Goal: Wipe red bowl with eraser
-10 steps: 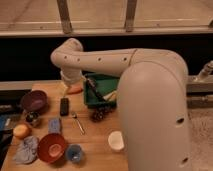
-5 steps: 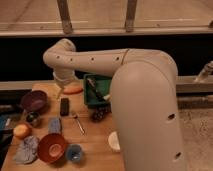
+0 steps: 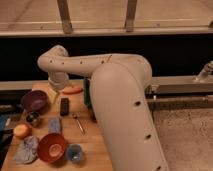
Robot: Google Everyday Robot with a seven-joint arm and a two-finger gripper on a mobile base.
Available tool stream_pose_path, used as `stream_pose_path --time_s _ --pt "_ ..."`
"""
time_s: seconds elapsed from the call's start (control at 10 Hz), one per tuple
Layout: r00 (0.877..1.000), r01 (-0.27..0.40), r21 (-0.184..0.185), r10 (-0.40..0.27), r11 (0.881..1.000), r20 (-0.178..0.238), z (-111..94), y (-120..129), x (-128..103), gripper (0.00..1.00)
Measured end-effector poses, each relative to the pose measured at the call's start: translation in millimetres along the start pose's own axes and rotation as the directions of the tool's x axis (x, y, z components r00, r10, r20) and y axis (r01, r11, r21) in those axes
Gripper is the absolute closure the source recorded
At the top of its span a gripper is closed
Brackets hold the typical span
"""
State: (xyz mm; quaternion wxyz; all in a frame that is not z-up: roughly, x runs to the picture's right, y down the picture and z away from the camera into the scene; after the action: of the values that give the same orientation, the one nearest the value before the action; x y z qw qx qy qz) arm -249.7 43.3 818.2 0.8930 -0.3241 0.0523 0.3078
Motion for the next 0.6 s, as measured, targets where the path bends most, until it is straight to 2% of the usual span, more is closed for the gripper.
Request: stream_pose_path --time_s 0.2,0.4,0.6 --pt "0.999 -0.007 -0.017 0.007 1.0 -0.036 26 3 -7 0.2" --pt "0.995 -0.062 -0.026 0.06 0.998 -0.075 49 1 0 0.2" --pt "0.993 -0.084 -0.027 0.082 0.996 -0.08 55 0 2 0.2"
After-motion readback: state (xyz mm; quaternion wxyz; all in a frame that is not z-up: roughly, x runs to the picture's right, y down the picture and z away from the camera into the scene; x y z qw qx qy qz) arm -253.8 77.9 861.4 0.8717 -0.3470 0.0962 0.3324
